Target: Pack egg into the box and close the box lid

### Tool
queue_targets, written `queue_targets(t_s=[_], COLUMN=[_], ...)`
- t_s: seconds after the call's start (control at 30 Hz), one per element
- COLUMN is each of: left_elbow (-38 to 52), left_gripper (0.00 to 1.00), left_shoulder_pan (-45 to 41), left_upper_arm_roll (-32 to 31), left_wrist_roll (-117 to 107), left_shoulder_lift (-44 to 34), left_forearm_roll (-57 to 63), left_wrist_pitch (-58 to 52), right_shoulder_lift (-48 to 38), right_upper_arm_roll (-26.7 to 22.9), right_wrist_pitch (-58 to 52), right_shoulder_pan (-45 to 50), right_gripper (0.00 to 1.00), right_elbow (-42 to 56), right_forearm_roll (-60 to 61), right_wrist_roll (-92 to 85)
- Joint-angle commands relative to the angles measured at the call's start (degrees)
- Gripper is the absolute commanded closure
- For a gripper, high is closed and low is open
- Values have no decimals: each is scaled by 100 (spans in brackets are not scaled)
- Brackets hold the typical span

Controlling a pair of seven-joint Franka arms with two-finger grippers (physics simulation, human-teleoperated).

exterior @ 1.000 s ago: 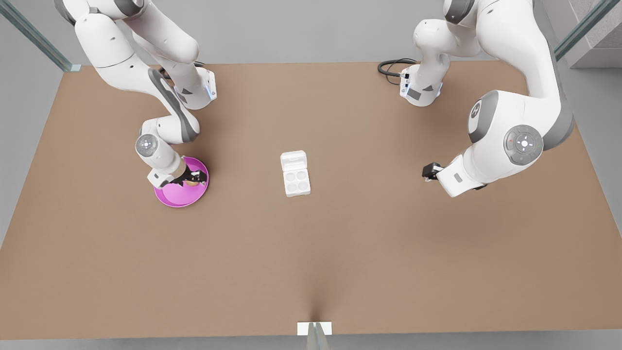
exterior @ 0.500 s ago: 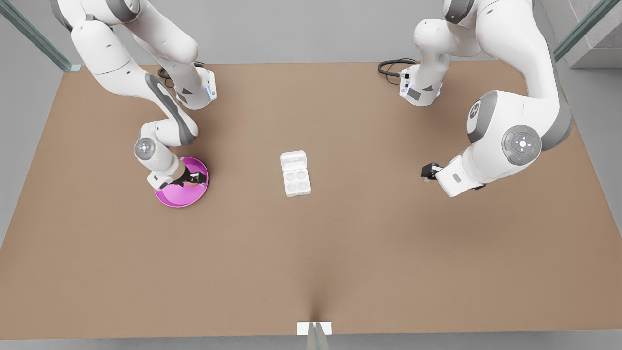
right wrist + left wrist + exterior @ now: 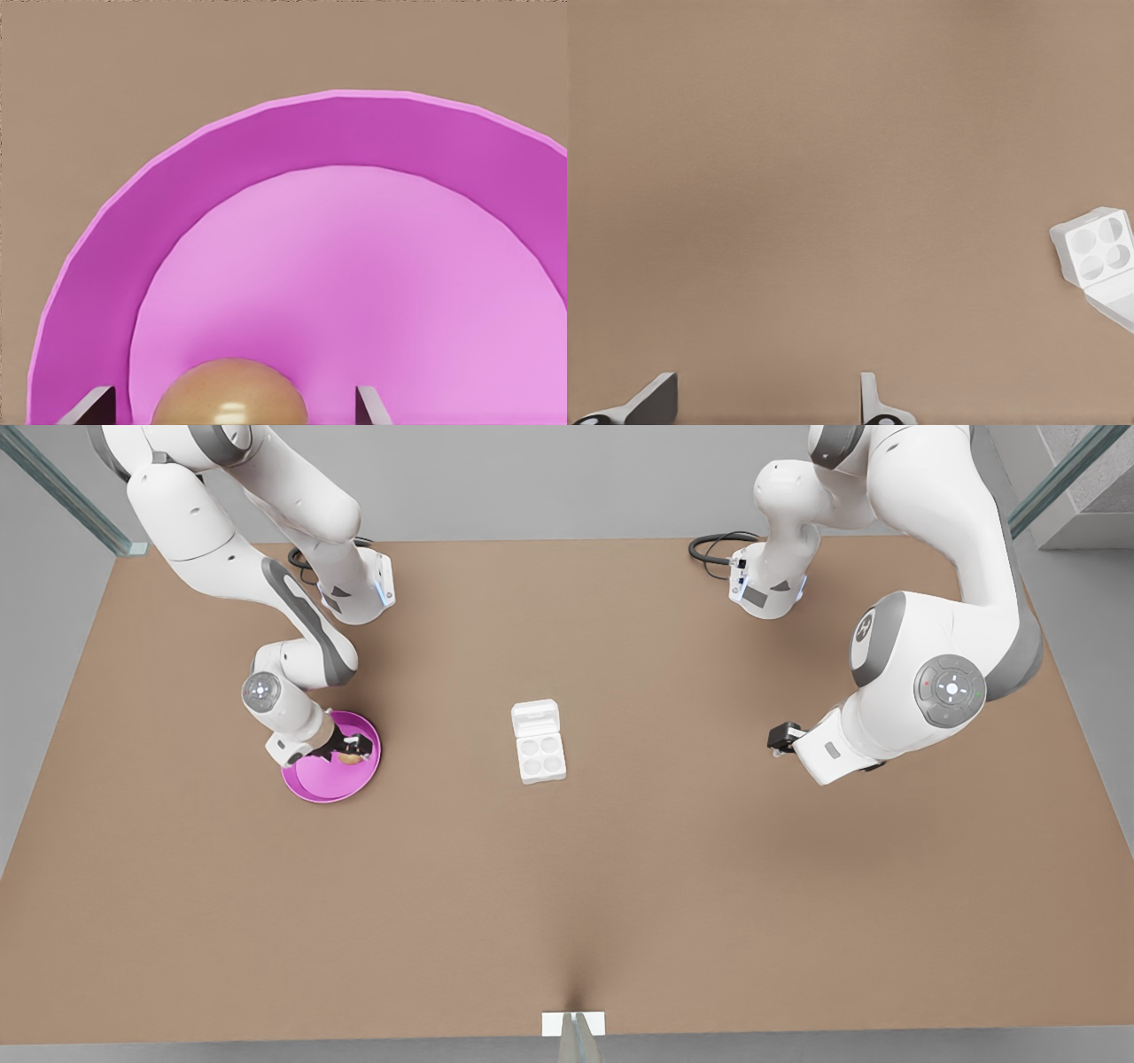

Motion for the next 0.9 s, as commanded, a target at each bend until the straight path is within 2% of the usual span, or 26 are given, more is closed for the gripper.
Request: queue_targets(t_s=[0.0, 0.2, 0.27, 0.3, 0.83, 0.87], left_elbow=[2, 2, 2, 2, 2, 2], left_gripper=[0, 0, 0, 0, 0, 0], left_shoulder_pan=[0, 0, 0, 0, 0, 0], left_upper_arm_roll=[0, 0, 0, 0, 0, 0], left_wrist_roll=[-18, -18, -18, -9, -18, -18], left_shoulder_lift=[-7, -7, -7, -7, 11, 11], left_forearm_roll=[3, 3, 3, 3, 3, 3], left_wrist_pitch=[-4, -4, -4, -4, 13, 13], right_shoulder_lift=[2, 11, 11, 11, 239, 239], right_upper_arm_roll=[2, 2, 2, 2, -7, 2], right_wrist_pitch=[57, 66, 66, 66, 74, 74], right_shoulder_pan=[24, 41, 59, 50, 24, 24], right_gripper=[0, 3, 20, 22, 22, 31], right_elbow=[3, 12, 12, 12, 108, 117], right_forearm_roll=[3, 11, 11, 3, 11, 11], right_wrist_roll=[193, 193, 193, 193, 184, 158])
